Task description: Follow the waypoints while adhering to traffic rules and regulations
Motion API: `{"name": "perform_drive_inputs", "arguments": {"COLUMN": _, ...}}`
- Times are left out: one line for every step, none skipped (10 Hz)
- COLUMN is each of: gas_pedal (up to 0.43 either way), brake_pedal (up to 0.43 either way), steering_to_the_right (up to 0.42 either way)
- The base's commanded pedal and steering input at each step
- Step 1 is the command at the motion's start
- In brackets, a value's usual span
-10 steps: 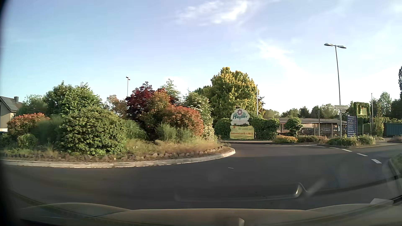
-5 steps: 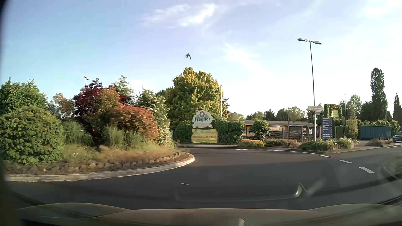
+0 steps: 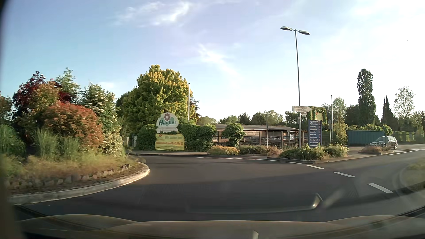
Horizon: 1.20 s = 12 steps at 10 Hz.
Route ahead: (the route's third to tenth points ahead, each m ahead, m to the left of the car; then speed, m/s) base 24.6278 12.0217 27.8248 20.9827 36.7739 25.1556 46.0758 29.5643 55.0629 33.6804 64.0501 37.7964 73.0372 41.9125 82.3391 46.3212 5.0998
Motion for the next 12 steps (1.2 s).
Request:
{"name": "perform_drive_inputs", "arguments": {"gas_pedal": 0.157, "brake_pedal": 0.037, "steering_to_the_right": 0.191}}
{"name": "perform_drive_inputs", "arguments": {"gas_pedal": 0.157, "brake_pedal": 0.030, "steering_to_the_right": 0.152}}
{"name": "perform_drive_inputs", "arguments": {"gas_pedal": 0.150, "brake_pedal": 0.037, "steering_to_the_right": 0.110}}
{"name": "perform_drive_inputs", "arguments": {"gas_pedal": 0.150, "brake_pedal": 0.030, "steering_to_the_right": 0.057}}
{"name": "perform_drive_inputs", "arguments": {"gas_pedal": 0.138, "brake_pedal": 0.030, "steering_to_the_right": -0.003}}
{"name": "perform_drive_inputs", "arguments": {"gas_pedal": 0.130, "brake_pedal": 0.030, "steering_to_the_right": -0.057}}
{"name": "perform_drive_inputs", "arguments": {"gas_pedal": 0.130, "brake_pedal": 0.030, "steering_to_the_right": -0.093}}
{"name": "perform_drive_inputs", "arguments": {"gas_pedal": 0.118, "brake_pedal": 0.030, "steering_to_the_right": -0.134}}
{"name": "perform_drive_inputs", "arguments": {"gas_pedal": 0.118, "brake_pedal": 0.030, "steering_to_the_right": -0.162}}
{"name": "perform_drive_inputs", "arguments": {"gas_pedal": 0.118, "brake_pedal": 0.030, "steering_to_the_right": -0.189}}
{"name": "perform_drive_inputs", "arguments": {"gas_pedal": 0.118, "brake_pedal": 0.030, "steering_to_the_right": -0.212}}
{"name": "perform_drive_inputs", "arguments": {"gas_pedal": 0.110, "brake_pedal": 0.030, "steering_to_the_right": -0.224}}
